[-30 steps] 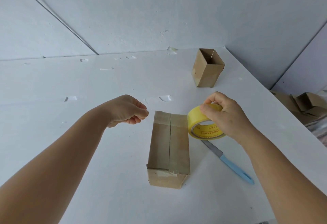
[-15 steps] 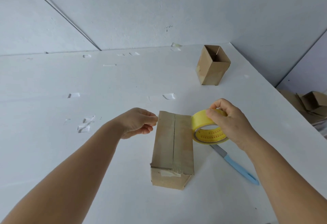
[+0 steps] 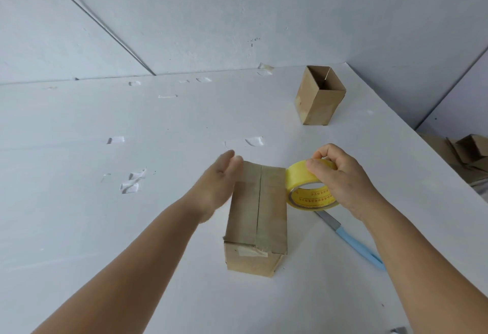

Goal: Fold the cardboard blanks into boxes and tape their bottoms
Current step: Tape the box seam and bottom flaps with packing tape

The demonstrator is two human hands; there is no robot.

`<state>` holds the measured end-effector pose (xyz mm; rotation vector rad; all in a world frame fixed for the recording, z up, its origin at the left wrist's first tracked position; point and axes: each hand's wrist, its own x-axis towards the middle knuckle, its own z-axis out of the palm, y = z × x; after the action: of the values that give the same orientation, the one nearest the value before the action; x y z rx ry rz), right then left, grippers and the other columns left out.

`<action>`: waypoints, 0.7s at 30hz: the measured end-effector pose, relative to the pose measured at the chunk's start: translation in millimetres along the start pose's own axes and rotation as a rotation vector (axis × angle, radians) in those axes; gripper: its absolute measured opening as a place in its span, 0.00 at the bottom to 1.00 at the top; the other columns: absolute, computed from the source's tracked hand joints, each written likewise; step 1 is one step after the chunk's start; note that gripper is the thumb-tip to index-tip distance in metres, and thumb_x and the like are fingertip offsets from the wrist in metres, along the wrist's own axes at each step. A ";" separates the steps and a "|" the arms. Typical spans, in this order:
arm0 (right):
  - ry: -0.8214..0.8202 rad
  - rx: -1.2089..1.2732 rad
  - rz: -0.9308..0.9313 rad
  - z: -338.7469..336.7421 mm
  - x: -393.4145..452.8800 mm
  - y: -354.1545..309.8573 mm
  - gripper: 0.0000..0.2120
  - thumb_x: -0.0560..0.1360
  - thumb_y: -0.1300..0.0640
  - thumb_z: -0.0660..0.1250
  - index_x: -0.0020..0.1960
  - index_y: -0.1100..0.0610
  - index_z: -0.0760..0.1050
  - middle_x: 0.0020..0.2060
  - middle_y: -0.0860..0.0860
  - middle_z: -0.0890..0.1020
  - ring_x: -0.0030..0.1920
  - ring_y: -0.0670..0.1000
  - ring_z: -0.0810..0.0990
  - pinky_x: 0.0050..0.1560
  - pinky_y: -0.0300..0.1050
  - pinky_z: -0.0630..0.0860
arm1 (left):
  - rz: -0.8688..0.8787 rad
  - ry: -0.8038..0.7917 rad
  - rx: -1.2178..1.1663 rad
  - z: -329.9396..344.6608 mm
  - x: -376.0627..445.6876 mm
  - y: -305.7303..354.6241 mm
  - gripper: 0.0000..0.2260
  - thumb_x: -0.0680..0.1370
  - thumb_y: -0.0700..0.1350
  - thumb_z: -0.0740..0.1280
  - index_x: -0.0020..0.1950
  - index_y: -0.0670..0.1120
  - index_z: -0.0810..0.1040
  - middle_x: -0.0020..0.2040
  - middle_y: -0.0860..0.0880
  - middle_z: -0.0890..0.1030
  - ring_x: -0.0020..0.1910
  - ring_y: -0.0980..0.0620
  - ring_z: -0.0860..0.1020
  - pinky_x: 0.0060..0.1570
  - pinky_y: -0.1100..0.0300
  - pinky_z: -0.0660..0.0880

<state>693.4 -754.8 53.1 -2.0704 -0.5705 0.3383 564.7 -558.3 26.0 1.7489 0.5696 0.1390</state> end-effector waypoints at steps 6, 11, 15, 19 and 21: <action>-0.013 -0.001 0.016 -0.4 -1.4 3.9 0.05 0.76 0.52 0.65 0.46 0.52 0.73 0.40 0.47 0.72 0.40 0.47 0.71 0.38 0.42 0.67 | -0.157 -0.226 0.102 9.3 -8.0 6.4 0.17 0.78 0.61 0.57 0.57 0.52 0.76 0.54 0.55 0.82 0.53 0.58 0.79 0.52 0.64 0.75; -0.063 -0.008 -0.027 0.9 0.4 -3.2 0.05 0.75 0.50 0.65 0.45 0.51 0.73 0.38 0.46 0.72 0.38 0.46 0.71 0.38 0.41 0.67 | 0.397 -0.157 0.909 14.9 7.7 28.7 0.37 0.75 0.67 0.57 0.78 0.51 0.52 0.77 0.55 0.58 0.77 0.52 0.51 0.74 0.49 0.49; -0.126 -0.021 -0.029 3.9 7.5 0.1 0.09 0.76 0.45 0.63 0.46 0.50 0.74 0.39 0.46 0.76 0.40 0.46 0.73 0.42 0.42 0.69 | 0.409 -0.175 1.088 28.3 9.1 29.9 0.28 0.77 0.67 0.53 0.74 0.55 0.60 0.63 0.52 0.74 0.65 0.49 0.69 0.65 0.55 0.60; -0.149 0.336 0.077 12.0 10.6 13.4 0.18 0.70 0.38 0.65 0.39 0.54 0.75 0.36 0.51 0.74 0.40 0.50 0.73 0.47 0.47 0.69 | 0.381 -0.053 1.098 25.7 4.8 17.3 0.28 0.77 0.67 0.52 0.74 0.56 0.59 0.64 0.53 0.73 0.65 0.50 0.68 0.64 0.56 0.59; -0.117 0.358 0.017 18.0 16.2 10.6 0.12 0.73 0.45 0.66 0.36 0.51 0.76 0.34 0.49 0.74 0.39 0.48 0.72 0.44 0.45 0.69 | 0.361 -0.040 1.086 24.6 5.7 15.9 0.28 0.77 0.67 0.51 0.74 0.56 0.59 0.64 0.53 0.72 0.65 0.51 0.68 0.64 0.56 0.58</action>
<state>702.0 -738.2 34.3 -1.7197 -0.5203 0.5344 584.0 -579.9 33.4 2.8995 0.2848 0.0383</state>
